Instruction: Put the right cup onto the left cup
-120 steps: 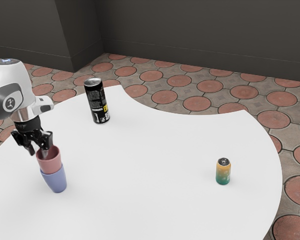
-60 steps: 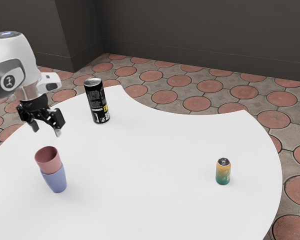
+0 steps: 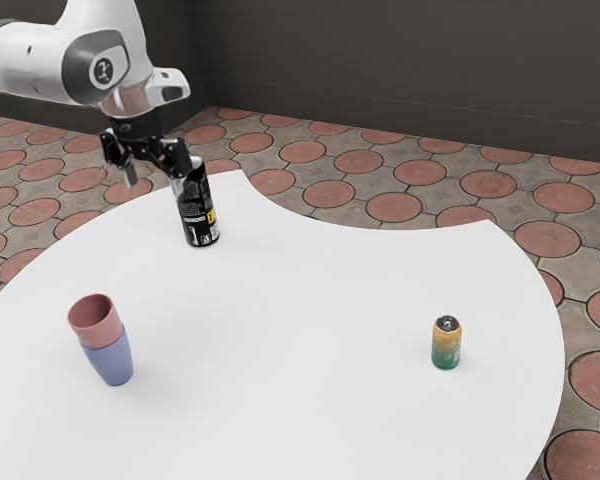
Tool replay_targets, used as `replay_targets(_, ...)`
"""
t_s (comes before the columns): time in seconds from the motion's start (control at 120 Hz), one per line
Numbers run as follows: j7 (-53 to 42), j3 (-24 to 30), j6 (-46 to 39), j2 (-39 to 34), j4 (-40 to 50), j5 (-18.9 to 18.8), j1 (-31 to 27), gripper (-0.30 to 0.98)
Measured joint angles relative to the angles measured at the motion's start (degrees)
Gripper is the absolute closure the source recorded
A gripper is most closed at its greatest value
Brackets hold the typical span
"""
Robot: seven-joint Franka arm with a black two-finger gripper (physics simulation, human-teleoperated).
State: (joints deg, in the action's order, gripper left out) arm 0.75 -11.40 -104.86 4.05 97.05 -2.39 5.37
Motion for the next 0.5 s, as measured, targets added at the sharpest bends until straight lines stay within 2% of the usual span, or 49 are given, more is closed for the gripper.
replay_targets(0.142,-1.1,1.2,3.6,1.0,-5.1,0.2,0.3,0.0)
replay_targets(0.5,-2.9,1.9,7.1,-0.1,-5.2,2.0,0.3,0.0)
